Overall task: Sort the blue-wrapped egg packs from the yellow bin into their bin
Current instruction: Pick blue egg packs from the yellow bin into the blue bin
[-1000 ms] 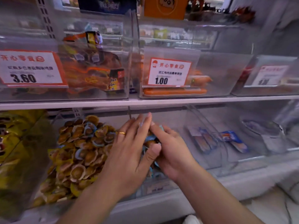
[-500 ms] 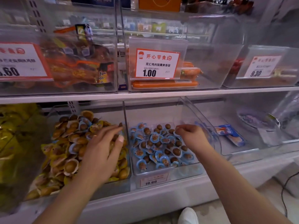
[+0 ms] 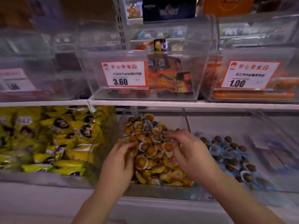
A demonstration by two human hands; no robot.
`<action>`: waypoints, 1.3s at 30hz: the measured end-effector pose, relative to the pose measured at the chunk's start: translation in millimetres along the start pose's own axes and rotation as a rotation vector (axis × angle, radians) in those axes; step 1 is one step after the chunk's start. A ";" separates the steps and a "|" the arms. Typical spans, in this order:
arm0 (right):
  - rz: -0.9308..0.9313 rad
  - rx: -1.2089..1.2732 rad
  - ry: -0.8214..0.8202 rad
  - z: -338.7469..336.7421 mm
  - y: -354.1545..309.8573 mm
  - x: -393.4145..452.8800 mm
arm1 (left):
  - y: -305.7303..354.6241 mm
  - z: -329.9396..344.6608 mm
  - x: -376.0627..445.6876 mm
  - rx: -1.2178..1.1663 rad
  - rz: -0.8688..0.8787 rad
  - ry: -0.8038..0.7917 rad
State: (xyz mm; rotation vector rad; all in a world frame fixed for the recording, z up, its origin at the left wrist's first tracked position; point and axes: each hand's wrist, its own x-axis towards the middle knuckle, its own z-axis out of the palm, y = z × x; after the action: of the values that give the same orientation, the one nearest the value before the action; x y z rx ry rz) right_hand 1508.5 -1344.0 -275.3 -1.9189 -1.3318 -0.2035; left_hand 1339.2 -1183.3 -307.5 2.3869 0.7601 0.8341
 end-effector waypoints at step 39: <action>0.565 0.472 -0.220 46.0 22.6 77.8 | 7.5 20.0 41.5 -0.317 -0.011 0.217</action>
State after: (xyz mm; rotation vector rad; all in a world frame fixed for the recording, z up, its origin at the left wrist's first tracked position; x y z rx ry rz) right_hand 1548.8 -1260.0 -277.3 -1.8450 -0.8168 0.5667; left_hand 1382.5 -1167.4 -300.3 2.0331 0.6643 1.1314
